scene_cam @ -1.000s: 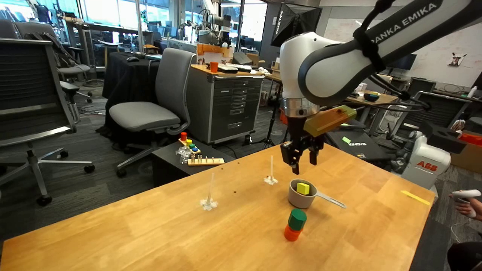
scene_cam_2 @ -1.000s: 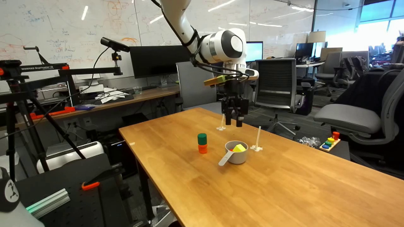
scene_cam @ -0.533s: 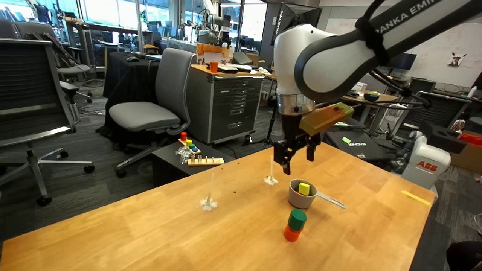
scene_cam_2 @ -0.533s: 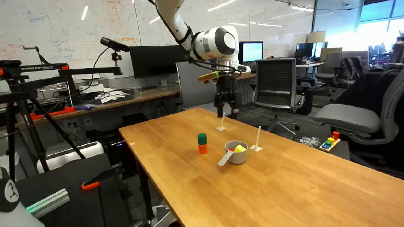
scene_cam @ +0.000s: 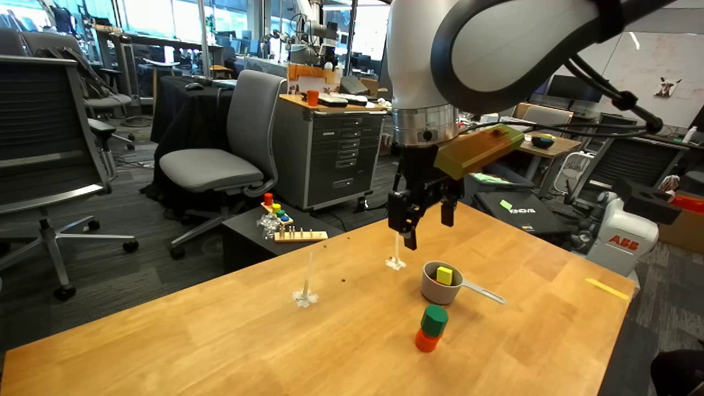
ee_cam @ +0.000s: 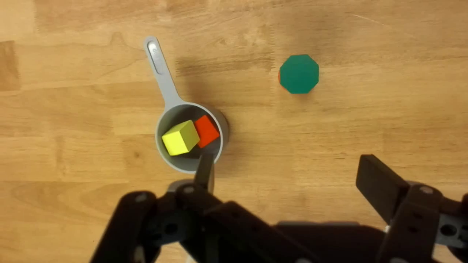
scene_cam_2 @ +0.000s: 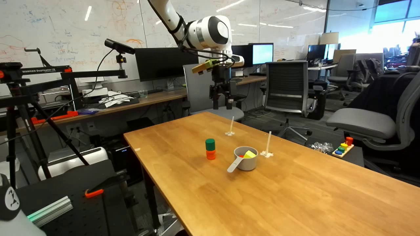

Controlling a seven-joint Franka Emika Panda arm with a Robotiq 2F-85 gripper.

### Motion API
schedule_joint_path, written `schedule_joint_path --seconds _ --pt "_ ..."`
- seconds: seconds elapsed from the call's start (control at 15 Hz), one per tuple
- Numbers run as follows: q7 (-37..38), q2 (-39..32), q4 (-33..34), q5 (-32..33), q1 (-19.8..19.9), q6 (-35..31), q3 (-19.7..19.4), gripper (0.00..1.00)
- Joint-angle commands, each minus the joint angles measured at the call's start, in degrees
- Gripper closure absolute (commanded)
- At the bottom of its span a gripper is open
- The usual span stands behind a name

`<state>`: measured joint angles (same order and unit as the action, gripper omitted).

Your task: Put the blocks in the gray pot except the last bottom block

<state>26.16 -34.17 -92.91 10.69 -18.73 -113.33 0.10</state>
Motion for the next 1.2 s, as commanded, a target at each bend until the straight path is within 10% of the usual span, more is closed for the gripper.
schedule_joint_path --seconds 0.0,1.13 --pt "-0.5 -0.4 -0.1 0.7 0.2 0.0 0.7 0.0" --pt "-5.8 -4.9 -3.6 0.2 -0.4 -3.7 3.0 0.0"
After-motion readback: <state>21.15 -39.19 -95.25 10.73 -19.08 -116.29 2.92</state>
